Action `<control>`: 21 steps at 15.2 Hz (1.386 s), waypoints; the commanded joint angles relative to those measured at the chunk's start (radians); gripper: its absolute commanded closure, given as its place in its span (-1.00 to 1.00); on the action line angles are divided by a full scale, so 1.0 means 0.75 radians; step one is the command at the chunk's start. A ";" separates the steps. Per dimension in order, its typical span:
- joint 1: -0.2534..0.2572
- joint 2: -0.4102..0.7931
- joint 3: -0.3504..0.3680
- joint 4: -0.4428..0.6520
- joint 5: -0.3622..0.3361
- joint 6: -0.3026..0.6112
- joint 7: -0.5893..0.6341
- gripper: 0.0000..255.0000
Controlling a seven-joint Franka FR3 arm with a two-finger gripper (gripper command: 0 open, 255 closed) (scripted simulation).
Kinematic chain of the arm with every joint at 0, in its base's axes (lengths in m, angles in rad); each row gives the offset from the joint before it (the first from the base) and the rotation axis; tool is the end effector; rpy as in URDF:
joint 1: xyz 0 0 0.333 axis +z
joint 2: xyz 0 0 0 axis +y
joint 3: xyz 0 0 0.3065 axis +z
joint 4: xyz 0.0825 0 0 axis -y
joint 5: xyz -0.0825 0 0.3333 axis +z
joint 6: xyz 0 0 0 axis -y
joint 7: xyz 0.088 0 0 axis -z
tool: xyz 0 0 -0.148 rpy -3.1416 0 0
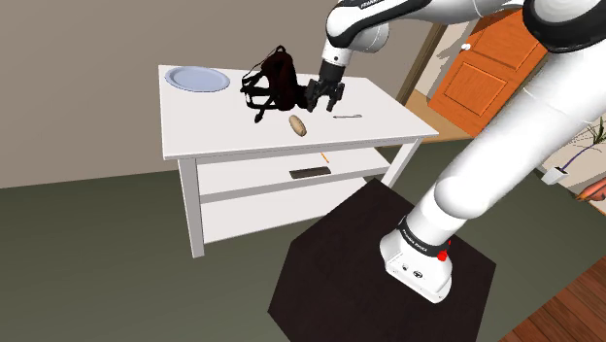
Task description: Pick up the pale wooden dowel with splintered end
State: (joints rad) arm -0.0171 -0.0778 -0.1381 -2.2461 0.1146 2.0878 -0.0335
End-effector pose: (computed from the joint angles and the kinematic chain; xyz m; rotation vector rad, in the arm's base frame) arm 0.4525 -0.0612 0.3713 -3.0121 0.2743 0.1075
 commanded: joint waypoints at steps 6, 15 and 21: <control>-0.021 0.368 -0.016 0.226 0.057 0.149 -0.032 -1.00; -0.059 0.690 -0.011 0.452 0.110 0.249 -0.057 -1.00; -0.065 0.745 -0.002 0.445 0.126 0.310 -0.072 -1.00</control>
State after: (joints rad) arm -0.0663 0.4761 -0.1411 -1.9113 0.2078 2.3137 -0.0874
